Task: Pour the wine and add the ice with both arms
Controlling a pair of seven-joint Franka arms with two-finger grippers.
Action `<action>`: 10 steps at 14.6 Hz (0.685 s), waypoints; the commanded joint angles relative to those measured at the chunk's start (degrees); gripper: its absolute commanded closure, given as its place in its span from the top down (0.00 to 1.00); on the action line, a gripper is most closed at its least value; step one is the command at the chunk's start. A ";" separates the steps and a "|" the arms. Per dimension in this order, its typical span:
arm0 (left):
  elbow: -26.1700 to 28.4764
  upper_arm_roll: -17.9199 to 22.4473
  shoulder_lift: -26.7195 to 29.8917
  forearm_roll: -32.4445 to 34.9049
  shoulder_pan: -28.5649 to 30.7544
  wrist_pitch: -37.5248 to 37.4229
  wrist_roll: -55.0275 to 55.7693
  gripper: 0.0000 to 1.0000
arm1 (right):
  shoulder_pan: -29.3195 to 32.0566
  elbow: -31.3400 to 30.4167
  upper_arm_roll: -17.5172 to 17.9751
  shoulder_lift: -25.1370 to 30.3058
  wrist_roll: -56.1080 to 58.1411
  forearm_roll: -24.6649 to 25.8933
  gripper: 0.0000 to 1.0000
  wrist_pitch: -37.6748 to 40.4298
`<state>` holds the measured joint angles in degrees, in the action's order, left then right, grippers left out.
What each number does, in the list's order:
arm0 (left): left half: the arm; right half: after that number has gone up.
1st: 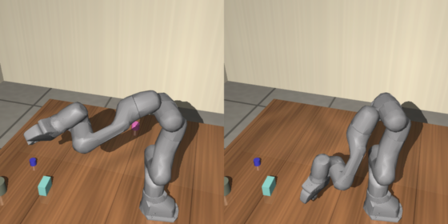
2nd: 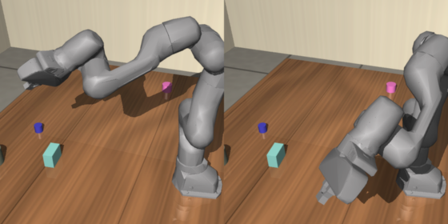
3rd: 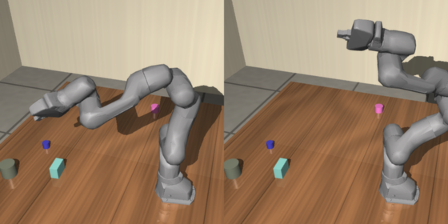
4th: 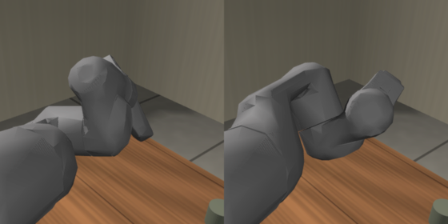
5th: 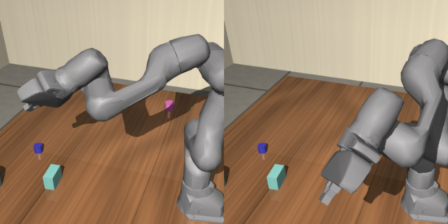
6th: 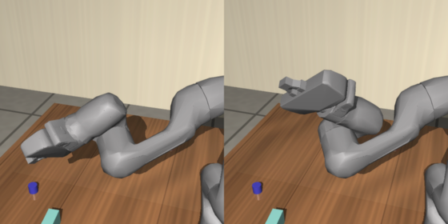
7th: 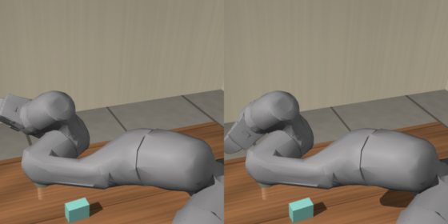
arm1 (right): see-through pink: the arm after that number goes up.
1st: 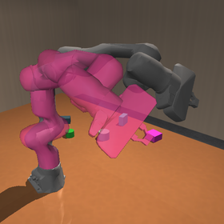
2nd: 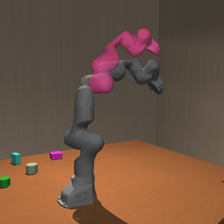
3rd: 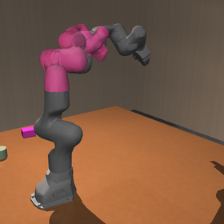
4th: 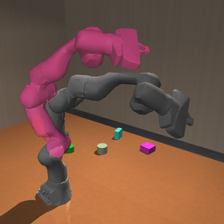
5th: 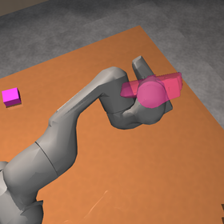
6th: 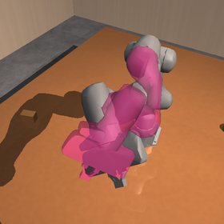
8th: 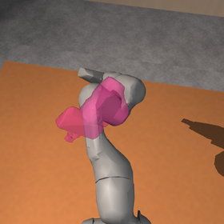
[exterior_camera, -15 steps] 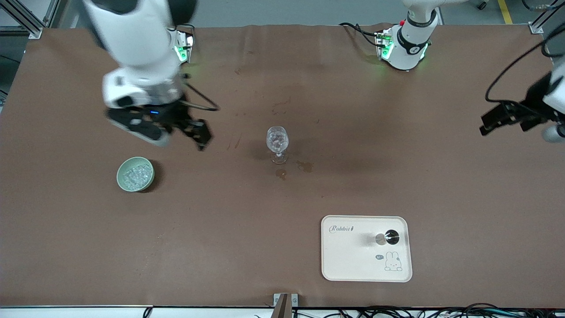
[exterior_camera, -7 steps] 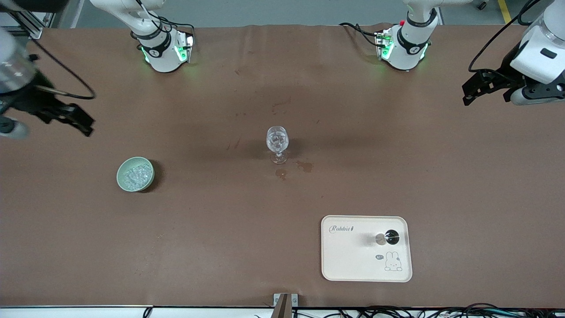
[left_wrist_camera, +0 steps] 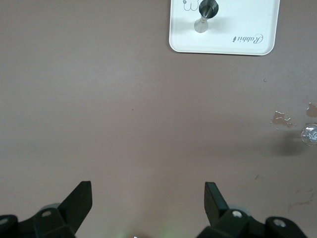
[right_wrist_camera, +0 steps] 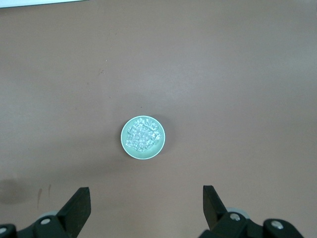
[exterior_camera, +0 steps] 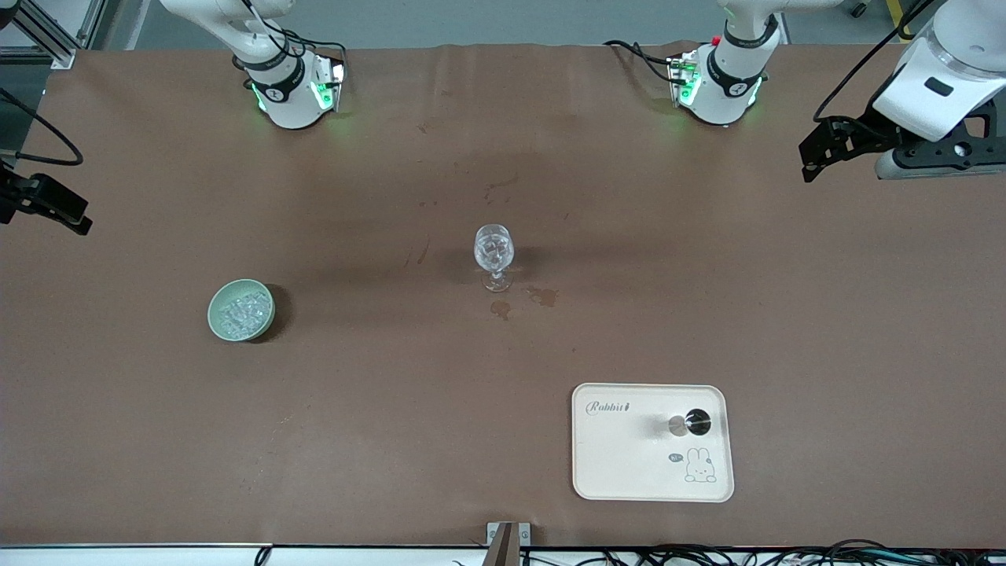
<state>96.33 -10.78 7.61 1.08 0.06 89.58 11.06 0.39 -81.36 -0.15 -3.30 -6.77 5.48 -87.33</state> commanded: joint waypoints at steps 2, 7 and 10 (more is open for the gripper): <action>-5.26 0.94 -3.21 -0.47 0.64 -2.83 -0.95 1.00 | 1.10 -2.32 0.94 2.07 0.53 -1.00 1.00 -0.56; -5.36 0.85 -3.48 -0.38 0.56 -3.27 -1.04 1.00 | 4.27 -2.32 3.67 2.07 0.53 -6.08 1.00 -1.09; -5.45 0.85 -3.56 -0.20 0.47 -3.27 -1.04 1.00 | 4.18 -1.97 3.05 2.16 0.35 -6.36 1.00 2.94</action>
